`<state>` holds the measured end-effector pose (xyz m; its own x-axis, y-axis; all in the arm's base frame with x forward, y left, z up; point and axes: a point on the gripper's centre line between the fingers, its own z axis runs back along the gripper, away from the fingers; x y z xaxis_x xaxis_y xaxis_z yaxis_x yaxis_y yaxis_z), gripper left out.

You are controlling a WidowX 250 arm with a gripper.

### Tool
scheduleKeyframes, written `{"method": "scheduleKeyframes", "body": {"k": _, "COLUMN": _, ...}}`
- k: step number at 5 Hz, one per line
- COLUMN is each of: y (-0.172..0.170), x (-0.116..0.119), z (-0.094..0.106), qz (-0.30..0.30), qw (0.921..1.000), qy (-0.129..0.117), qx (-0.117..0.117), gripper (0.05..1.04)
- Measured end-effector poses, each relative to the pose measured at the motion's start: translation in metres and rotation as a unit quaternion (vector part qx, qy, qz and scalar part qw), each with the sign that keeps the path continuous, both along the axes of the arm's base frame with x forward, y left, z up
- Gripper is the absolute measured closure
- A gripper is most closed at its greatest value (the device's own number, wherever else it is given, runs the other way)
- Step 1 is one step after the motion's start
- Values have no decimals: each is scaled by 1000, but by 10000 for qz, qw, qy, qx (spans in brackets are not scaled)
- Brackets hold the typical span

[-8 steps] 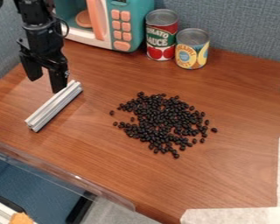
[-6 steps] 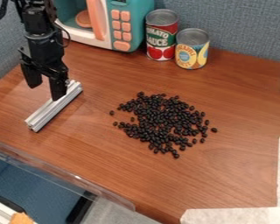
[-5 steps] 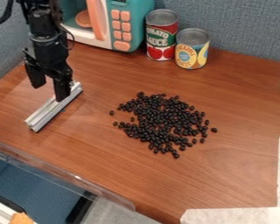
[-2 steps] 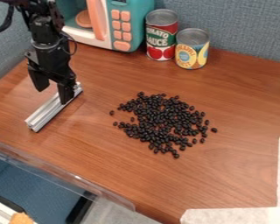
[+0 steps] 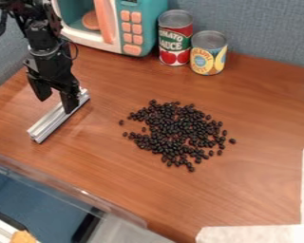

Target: Sweep into pile

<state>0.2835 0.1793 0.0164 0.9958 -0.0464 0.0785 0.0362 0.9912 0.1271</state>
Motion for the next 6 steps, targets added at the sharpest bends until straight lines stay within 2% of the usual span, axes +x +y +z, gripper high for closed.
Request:
{"method": "scheduleKeyframes", "body": {"k": 1, "y": 1, "x": -3, "z": -8, "qz": 50, "qw": 9999, "qy": 62, "qx": -97, "gripper": 84}}
{"method": "scheduleKeyframes", "body": {"k": 2, "y": -2, "x": -5, "z": -16, "qz": 17, "qw": 9997, "qy": 153, "qx": -208, "gripper": 133}}
{"method": "scheduleKeyframes", "body": {"k": 4, "y": -2, "x": -4, "z": -16, "qz": -7, "qw": 9997, "qy": 135, "qx": -195, "gripper": 700}}
{"method": "scheduleKeyframes", "body": {"k": 6, "y": -3, "x": -4, "z": -17, "qz": 38, "qw": 9996, "qy": 133, "qx": -241, "gripper": 713}}
